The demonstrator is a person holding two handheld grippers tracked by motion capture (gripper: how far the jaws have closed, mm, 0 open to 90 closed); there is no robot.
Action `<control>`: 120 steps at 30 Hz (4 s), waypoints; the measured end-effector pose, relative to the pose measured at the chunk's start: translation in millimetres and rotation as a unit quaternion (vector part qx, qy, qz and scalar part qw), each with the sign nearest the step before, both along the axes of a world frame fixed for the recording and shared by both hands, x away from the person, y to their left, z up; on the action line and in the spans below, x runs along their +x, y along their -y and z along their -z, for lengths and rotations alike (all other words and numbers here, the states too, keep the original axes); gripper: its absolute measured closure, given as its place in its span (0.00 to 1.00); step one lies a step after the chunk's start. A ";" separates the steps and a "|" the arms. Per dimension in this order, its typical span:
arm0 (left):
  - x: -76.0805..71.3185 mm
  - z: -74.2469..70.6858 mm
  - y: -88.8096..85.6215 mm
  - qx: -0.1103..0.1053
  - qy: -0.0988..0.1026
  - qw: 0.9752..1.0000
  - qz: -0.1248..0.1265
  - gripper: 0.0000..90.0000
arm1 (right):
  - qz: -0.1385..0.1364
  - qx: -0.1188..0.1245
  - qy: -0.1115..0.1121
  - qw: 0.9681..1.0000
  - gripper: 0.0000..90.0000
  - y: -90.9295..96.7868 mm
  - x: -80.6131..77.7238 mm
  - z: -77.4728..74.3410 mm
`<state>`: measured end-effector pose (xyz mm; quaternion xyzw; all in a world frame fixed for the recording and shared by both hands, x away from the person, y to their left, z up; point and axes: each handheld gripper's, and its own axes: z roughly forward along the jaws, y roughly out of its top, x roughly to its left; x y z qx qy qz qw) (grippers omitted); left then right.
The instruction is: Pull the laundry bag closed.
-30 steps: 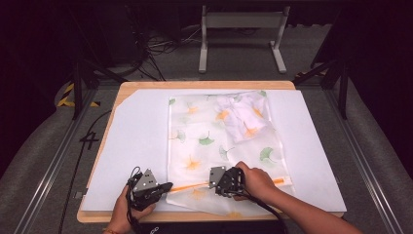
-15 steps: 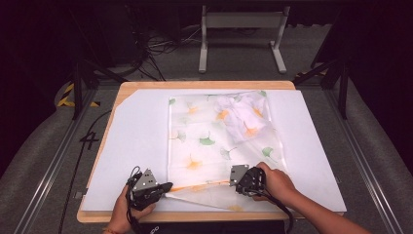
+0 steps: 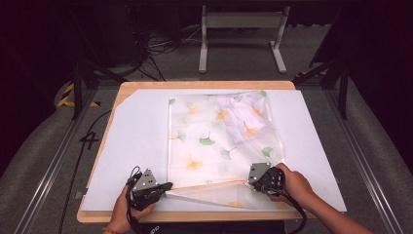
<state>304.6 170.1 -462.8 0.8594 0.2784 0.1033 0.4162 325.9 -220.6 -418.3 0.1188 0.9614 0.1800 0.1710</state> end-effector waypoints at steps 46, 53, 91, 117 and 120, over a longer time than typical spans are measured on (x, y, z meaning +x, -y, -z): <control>0.3 0.5 -0.7 -0.006 -0.003 1.000 -0.002 1.00 | 0.086 -0.011 0.001 0.996 1.00 80.7 -10.6 -11.3; 0.7 0.4 -0.8 -0.006 -0.005 1.000 0.000 1.00 | 0.095 -0.010 0.016 0.995 1.00 81.0 -13.2 -12.1; 2.0 0.5 -1.8 -0.011 -0.011 1.000 -0.001 1.00 | 0.084 -0.047 0.033 0.995 1.00 80.5 -17.0 -21.1; -3.4 -3.2 -7.0 -0.027 0.011 1.000 0.007 1.00 | 0.120 0.038 0.038 0.991 1.00 118.8 -20.5 -19.2; -6.4 -8.5 -10.2 -0.030 0.023 0.999 0.004 1.00 | 0.125 0.063 0.042 0.989 1.00 117.8 -19.5 -19.3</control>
